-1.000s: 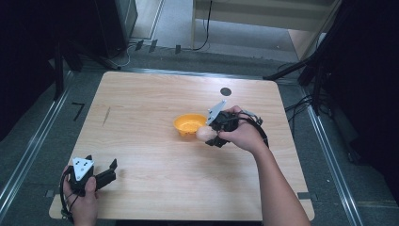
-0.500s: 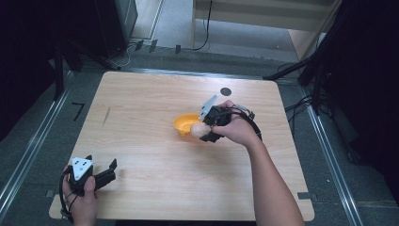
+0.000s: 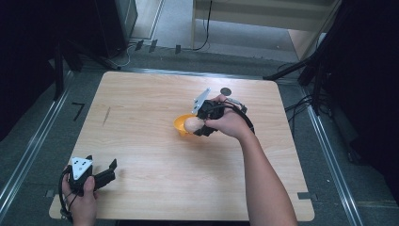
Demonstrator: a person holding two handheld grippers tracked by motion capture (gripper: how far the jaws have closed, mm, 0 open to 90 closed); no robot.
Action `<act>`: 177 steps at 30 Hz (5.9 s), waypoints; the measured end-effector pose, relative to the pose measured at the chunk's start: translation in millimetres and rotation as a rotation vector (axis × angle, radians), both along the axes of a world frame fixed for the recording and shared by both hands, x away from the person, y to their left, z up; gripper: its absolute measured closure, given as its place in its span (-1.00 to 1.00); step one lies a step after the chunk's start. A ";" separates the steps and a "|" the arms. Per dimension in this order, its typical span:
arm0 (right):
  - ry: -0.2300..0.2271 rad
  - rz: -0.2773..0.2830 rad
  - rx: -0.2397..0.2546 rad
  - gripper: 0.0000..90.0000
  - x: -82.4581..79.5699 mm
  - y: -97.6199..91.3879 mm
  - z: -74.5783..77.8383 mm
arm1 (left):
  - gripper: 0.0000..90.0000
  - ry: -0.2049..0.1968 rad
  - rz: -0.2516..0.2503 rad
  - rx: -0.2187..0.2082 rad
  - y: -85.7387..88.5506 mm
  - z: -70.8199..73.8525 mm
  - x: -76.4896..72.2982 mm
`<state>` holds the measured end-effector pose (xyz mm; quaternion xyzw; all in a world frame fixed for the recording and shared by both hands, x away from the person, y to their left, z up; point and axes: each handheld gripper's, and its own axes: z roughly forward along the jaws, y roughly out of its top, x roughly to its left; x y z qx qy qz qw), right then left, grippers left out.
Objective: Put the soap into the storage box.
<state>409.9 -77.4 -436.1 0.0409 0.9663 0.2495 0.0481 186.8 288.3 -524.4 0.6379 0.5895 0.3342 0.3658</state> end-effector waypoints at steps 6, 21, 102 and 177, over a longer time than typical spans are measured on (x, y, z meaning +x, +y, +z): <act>-0.006 0.011 -0.033 -0.26 7.7 3.8 -3.1 | -0.68 0.000 0.000 -0.002 0.0 0.0 0.1; -0.014 0.020 -0.043 -0.27 23.1 16.7 -9.0 | -0.69 -0.002 0.006 -0.013 0.3 -0.2 0.2; 0.146 -0.441 0.138 -1.00 -41.7 -101.7 -46.3 | -0.69 0.017 -0.001 0.017 -2.0 -0.3 1.8; 0.079 -0.702 0.356 -1.00 -163.0 -220.4 -101.0 | -0.69 0.010 0.000 0.039 -4.5 -0.4 1.0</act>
